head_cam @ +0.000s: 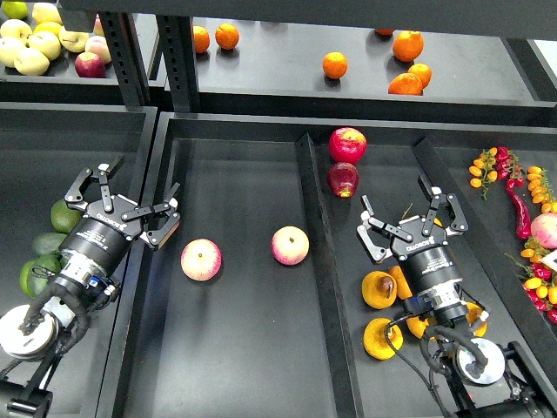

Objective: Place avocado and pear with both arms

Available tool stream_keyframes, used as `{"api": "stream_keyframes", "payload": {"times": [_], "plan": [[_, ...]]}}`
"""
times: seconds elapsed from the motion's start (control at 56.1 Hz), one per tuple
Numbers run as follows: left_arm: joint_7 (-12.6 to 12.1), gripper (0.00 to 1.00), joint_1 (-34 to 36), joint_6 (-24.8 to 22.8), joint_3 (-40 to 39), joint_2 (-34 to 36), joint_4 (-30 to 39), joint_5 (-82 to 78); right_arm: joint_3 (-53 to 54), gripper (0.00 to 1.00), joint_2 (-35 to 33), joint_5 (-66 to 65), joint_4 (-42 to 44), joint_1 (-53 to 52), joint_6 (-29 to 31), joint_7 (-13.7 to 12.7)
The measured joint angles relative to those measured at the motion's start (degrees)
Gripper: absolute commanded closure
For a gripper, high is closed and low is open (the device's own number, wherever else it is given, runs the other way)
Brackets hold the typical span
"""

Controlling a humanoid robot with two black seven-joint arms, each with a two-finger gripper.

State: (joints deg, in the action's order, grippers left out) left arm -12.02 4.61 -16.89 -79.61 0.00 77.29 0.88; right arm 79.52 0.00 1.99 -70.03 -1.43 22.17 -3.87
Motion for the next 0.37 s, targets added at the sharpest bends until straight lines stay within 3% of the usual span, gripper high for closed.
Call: {"api": "stream_keyframes", "payload": {"times": [0.374], "plan": [[0.0,0.0,-3.3,-0.2,1.0,0.0,2.0,0.0,0.0,0.0,0.0,-0.1,0.5,0.2,0.0,0.0]]}}
